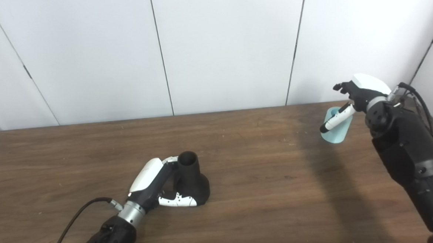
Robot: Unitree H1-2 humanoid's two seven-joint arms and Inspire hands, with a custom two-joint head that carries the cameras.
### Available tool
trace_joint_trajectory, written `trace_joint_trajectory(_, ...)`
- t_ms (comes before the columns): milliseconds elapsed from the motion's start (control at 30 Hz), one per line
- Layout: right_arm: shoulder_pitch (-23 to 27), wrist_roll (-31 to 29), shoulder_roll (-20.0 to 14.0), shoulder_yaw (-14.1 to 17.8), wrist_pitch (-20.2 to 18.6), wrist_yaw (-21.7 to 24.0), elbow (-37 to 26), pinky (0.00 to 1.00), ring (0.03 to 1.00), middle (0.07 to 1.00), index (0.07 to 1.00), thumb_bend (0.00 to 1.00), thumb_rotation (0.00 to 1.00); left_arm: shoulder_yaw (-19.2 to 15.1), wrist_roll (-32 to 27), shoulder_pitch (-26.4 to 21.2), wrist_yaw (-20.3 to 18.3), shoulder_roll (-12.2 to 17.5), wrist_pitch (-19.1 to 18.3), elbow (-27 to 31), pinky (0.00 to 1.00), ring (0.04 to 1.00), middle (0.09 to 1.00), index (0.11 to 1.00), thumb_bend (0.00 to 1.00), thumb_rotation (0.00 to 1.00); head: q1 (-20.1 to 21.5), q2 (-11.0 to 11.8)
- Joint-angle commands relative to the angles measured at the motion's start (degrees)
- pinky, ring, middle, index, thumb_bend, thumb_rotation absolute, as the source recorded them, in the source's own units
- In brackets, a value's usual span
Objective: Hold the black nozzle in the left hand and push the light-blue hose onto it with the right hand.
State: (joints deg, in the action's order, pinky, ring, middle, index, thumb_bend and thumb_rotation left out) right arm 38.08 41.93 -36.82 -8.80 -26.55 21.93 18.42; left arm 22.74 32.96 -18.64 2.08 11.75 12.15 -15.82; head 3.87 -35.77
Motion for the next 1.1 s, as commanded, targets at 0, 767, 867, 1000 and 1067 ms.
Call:
trace_joint_trajectory(0, 5.2, -0.5, -2.4, 1.6, 1.7, -3.7, -1.3, 0.54, 0.739, 0.861, 0.855, 1.00, 0.24, 3.7, 1.3, 12.3, -0.1, -0.3, 0.4, -9.1, 0.89, 0.845, 0.758, 0.457, 0.73, 0.46, 0.1, -0.2)
trace_joint_trajectory(767, 6.5, -0.6, -3.3, -1.4, 0.3, -2.8, 0.9, 0.64, 0.836, 0.886, 0.847, 1.00, 0.25, 3.4, 2.1, 13.0, 1.5, 0.1, 0.8, -8.1, 1.00, 0.984, 0.886, 0.448, 0.74, 0.45, 0.1, -0.5)
trace_joint_trajectory(867, 6.5, -0.5, -3.3, -1.5, 0.0, -2.4, 0.5, 0.68, 0.859, 0.890, 0.847, 1.00, 0.25, 3.5, 2.2, 12.9, 1.7, 0.1, 0.9, -8.4, 1.00, 0.999, 0.917, 0.442, 0.74, 0.44, 0.1, -0.5)
trace_joint_trajectory(1000, 6.2, -0.6, -3.4, -1.5, 0.1, -2.3, -0.2, 0.70, 0.874, 0.895, 0.847, 1.00, 0.26, 3.6, 2.3, 12.8, 1.8, 0.1, 1.1, -8.5, 1.00, 1.000, 0.925, 0.433, 0.74, 0.44, 0.1, -0.5)
trace_joint_trajectory(1067, 6.1, -0.8, -3.5, -1.6, 0.4, -2.5, -0.3, 0.74, 0.903, 0.900, 0.847, 1.00, 0.26, 3.6, 2.3, 12.8, 1.7, 0.1, 1.0, -8.4, 1.00, 1.000, 0.924, 0.431, 0.74, 0.44, 0.0, -0.6)
